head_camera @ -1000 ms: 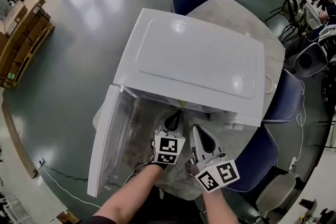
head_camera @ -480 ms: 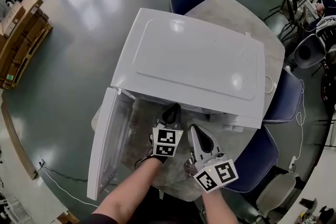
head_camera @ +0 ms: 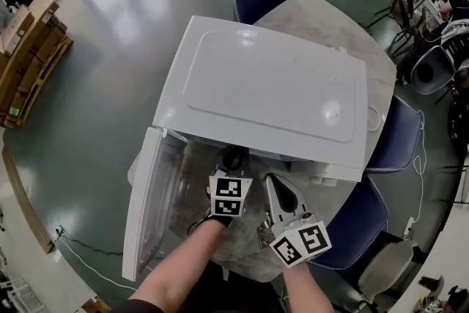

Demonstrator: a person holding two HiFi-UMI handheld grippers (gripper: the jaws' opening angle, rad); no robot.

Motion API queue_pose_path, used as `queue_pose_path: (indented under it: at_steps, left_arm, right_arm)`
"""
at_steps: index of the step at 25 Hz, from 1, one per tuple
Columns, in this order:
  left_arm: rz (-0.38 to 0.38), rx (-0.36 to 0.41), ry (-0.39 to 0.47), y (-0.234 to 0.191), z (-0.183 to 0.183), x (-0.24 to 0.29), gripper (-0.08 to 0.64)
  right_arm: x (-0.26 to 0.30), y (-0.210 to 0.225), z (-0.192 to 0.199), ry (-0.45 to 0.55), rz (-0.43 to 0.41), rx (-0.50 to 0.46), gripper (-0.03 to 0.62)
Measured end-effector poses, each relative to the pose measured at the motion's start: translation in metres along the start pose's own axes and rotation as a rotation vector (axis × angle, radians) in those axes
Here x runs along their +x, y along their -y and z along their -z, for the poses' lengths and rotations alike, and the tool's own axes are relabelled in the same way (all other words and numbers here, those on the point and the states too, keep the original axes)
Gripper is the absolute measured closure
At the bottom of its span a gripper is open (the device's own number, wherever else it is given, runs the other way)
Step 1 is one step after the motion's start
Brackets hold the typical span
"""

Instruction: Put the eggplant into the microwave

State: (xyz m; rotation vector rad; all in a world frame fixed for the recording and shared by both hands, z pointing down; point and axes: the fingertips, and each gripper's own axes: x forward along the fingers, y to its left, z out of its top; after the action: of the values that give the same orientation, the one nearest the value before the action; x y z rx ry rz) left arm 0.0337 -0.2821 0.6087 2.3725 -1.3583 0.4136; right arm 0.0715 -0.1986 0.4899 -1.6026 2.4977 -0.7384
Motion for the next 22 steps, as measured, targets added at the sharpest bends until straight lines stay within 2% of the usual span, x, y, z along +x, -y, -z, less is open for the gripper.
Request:
queue_pose_path:
  at_steps: [7,12,18,22]
  left_arm:
    - [0.027,0.011,0.028,0.024,-0.024,-0.045,0.552]
    - [0.065,0.022,0.072,0.048,-0.058,-0.091,0.552]
    - [0.096,0.041,0.114,0.082,-0.101,-0.159,0.552]
    - [0.117,0.055,0.135,0.106,-0.117,-0.195,0.552]
  right_arm:
    - [-0.008,-0.004,-0.001,-0.033,0.023,-0.041,0.591]
    - [-0.023,-0.023,-0.028,-0.003,-0.002,-0.073,0.591]
    - [-0.059,-0.043,-0.054,0.010,0.018,-0.085,0.591]
    - [-0.079,-0.061,-0.067,0.022,0.010,-0.104,0.591]
